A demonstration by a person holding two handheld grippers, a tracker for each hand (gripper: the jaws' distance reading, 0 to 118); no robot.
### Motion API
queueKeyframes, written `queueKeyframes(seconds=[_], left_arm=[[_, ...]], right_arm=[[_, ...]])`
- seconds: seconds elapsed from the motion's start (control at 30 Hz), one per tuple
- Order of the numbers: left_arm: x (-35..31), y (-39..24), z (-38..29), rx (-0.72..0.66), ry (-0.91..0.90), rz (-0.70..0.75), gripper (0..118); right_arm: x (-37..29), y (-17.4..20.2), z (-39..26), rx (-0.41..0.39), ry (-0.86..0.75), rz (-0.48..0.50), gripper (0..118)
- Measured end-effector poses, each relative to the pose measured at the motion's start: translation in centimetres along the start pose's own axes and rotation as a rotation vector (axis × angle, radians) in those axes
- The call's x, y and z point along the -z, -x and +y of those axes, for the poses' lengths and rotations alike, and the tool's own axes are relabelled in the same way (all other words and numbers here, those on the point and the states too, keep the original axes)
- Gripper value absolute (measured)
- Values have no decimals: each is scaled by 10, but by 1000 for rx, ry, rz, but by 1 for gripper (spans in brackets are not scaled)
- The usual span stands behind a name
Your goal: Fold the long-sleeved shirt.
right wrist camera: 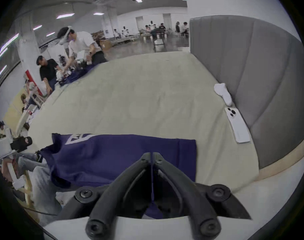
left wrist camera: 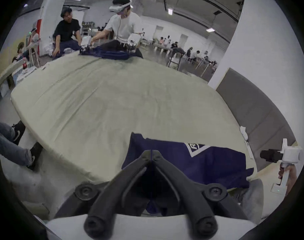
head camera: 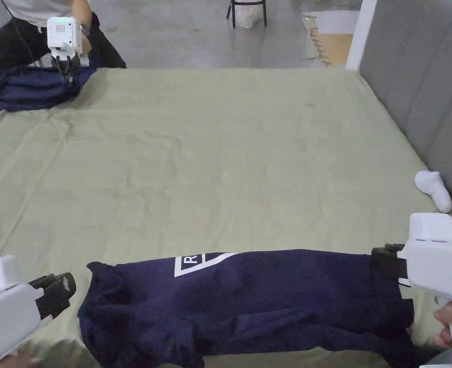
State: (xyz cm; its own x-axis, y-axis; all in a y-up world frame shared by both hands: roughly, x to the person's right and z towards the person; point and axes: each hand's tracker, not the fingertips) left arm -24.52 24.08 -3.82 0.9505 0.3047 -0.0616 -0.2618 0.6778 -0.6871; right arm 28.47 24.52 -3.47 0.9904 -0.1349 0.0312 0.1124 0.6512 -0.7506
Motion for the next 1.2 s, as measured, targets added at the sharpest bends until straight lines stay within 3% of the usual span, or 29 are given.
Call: queueKeyframes(seconds=[0.03, 0.07, 0.13, 0.2, 0.23, 0.4, 0.77, 0.9, 0.93, 0.97, 1.0, 1.07, 1.1, 1.2], left_arm=[[5, 7, -5, -42, 22, -5, 9], [9, 14, -7, -102, 32, -38, 30], [20, 30, -13, -259, 99, -121, 111], [25, 47, -27, -384, 159, -151, 106], [28, 58, -23, -453, 92, -200, 107], [61, 83, -48, -626, 142, -178, 108], [139, 103, -60, -718, 166, -469, 108], [165, 99, -54, -670, 214, -587, 106], [156, 72, -65, -650, 235, -603, 93], [156, 66, -67, -657, 243, -587, 66], [159, 61, -70, -658, 250, -552, 26], [177, 81, -79, -516, 327, -317, 23], [175, 80, -70, -467, 215, -482, 23], [170, 74, -64, -503, 254, -409, 22]], right_arm=[[1, 4, 1, -1, -2, 15, 0], [2, 8, 1, -10, 3, 35, 0], [2, 20, 0, -32, 13, 46, 0], [5, 25, -2, -55, 24, 55, 0], [9, 24, -2, -59, 30, 61, 0], [17, 26, -11, -79, 67, 78, 0], [18, 22, -16, -78, 89, 67, 0], [18, 24, -16, -80, 90, 67, 0], [18, 24, -16, -80, 90, 68, 0], [19, 25, -15, -80, 89, 70, 0], [19, 26, -15, -80, 89, 71, 0], [19, 28, -14, -77, 87, 76, 0], [19, 28, -14, -76, 88, 78, 0], [18, 30, -13, -78, 87, 82, 0]])
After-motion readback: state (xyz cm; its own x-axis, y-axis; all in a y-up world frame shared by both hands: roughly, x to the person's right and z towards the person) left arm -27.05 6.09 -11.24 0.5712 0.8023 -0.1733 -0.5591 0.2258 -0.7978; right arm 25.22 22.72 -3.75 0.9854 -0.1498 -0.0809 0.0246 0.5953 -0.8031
